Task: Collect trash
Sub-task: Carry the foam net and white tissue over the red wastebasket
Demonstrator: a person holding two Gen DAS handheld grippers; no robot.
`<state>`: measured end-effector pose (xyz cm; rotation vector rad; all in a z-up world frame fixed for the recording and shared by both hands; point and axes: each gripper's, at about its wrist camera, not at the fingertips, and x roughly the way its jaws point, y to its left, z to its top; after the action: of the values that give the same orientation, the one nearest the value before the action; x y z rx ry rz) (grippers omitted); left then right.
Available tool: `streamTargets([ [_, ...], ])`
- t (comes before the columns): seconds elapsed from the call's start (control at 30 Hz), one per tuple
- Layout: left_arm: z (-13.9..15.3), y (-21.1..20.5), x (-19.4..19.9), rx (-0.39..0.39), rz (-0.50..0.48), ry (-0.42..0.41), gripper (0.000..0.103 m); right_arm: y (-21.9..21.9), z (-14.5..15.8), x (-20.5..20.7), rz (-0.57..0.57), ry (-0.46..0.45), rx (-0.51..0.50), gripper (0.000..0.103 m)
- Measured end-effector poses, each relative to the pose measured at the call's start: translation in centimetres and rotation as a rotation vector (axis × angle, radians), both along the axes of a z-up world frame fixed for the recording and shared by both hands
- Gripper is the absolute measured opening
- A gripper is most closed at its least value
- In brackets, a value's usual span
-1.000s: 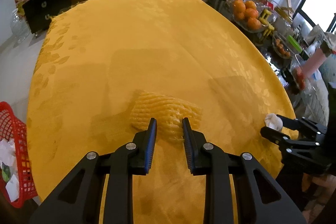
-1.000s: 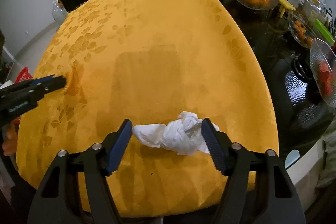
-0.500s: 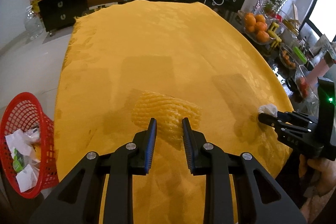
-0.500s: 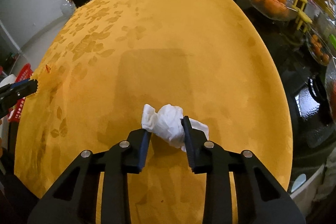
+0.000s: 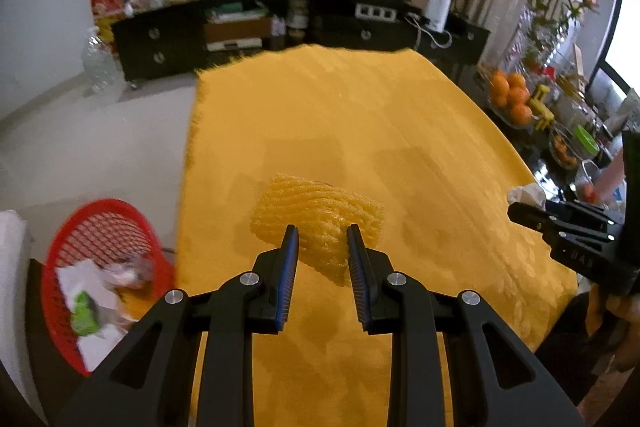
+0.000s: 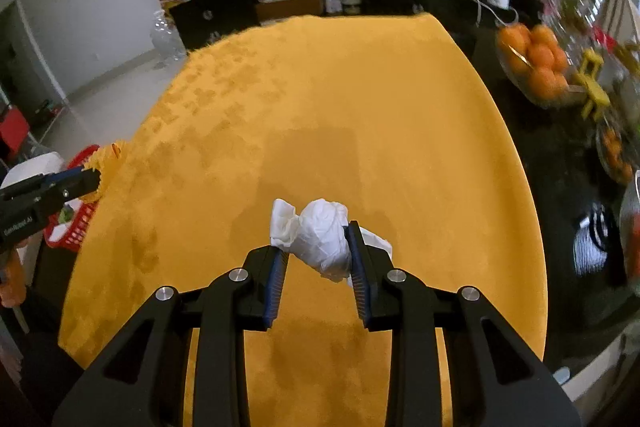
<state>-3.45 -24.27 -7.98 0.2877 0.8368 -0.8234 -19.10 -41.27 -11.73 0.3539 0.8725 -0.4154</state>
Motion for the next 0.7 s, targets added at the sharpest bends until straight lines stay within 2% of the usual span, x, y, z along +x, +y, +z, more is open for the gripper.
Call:
streamTargets([
  [0.33,4.0,5.6,2.7,-0.056,0.139,-0.072,0.024,4.0,4.8,6.2,0.136,-0.072,-0.049,0.029],
  [0.7,5.6,12.7,5.1,-0.064,0.306,-0.102,0.024,11.5,8.1,13.3,0.328,-0.141,-0.051,0.029],
])
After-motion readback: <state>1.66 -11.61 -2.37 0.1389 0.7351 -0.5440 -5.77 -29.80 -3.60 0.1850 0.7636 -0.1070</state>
